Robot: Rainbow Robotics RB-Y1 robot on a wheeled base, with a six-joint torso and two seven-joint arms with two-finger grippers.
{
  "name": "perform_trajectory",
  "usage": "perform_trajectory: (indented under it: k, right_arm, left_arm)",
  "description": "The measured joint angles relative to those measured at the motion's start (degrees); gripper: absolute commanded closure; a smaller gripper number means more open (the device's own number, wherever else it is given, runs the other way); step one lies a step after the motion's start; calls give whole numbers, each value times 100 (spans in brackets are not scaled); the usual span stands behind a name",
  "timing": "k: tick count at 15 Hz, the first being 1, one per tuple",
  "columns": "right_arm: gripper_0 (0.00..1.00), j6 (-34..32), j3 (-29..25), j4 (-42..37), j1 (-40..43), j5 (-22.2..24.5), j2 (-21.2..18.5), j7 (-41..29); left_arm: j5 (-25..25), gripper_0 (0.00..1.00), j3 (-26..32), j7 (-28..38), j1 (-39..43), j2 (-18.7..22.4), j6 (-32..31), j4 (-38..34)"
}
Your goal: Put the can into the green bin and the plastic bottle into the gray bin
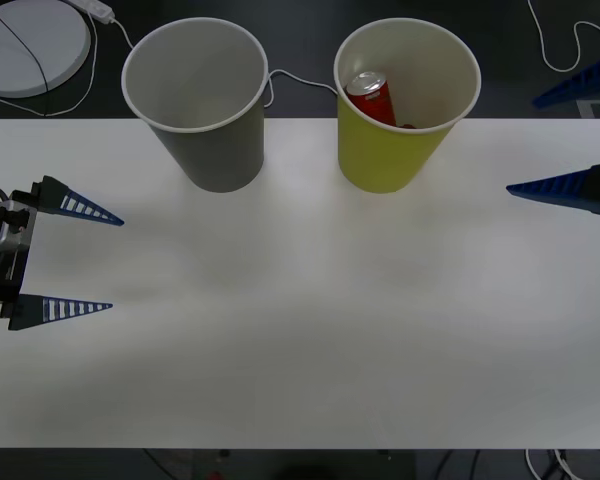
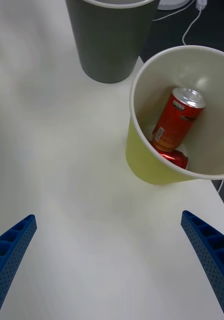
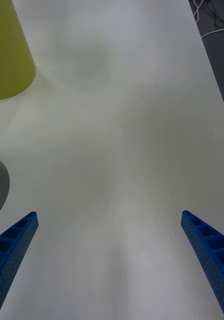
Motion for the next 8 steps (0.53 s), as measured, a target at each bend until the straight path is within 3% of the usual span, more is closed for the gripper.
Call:
perform_trajectory:
  k: [8]
  right_arm:
    - [0,0,-632,276,1172,-344,666,2257]
  left_arm:
    - [0,0,0,0,0,0,0,0]
